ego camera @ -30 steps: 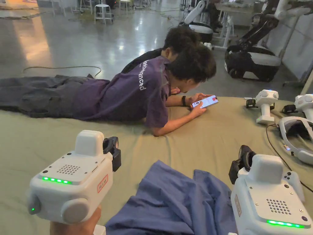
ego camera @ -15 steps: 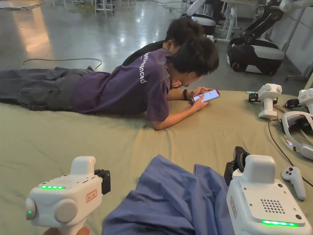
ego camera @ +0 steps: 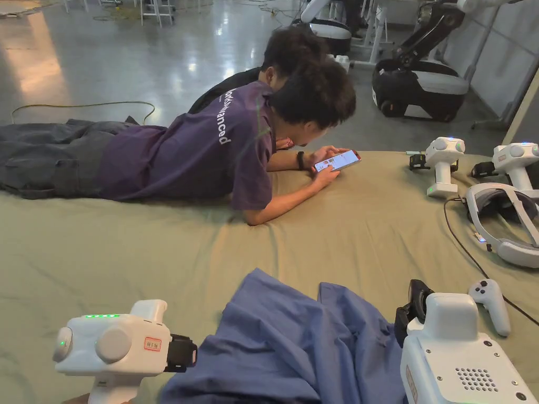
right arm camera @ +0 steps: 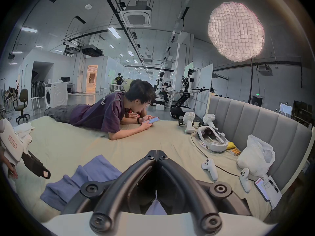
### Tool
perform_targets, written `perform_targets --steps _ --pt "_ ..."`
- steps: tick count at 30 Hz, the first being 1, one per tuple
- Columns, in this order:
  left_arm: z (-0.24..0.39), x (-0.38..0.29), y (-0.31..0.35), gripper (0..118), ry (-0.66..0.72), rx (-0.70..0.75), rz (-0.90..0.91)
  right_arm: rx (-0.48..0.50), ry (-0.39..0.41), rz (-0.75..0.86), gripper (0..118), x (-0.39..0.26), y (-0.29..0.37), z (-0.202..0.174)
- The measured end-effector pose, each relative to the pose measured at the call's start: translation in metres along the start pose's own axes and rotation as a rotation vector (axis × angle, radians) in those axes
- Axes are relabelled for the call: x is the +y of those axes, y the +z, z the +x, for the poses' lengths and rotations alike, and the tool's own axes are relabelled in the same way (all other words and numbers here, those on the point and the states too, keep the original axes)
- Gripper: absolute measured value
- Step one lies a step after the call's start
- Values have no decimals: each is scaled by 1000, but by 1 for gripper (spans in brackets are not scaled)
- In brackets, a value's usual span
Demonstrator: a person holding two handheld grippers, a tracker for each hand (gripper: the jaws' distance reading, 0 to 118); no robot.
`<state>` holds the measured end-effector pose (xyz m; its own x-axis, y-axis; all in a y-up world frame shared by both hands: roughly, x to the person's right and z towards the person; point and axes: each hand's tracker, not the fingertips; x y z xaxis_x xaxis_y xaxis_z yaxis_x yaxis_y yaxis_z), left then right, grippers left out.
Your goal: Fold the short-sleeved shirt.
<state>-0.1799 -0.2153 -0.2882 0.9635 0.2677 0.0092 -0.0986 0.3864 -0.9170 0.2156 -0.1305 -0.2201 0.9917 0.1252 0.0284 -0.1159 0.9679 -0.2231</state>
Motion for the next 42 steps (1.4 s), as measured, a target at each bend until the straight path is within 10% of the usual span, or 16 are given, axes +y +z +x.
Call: perform_targets --steps 18,28,35,42 --pt "5 -68 -27 56 33 213 -134 -32 -24 -87 0 -27 1 14" --pt "24 -75 -24 5 -75 165 -88 -63 -14 -134 0 -33 -13 33" --pt "1 -72 13 5 41 -4 53 -95 -54 -381 47 -38 -69 93" --pt "2 -56 37 5 39 9 107 -7 -89 -724 65 -74 -137 122"
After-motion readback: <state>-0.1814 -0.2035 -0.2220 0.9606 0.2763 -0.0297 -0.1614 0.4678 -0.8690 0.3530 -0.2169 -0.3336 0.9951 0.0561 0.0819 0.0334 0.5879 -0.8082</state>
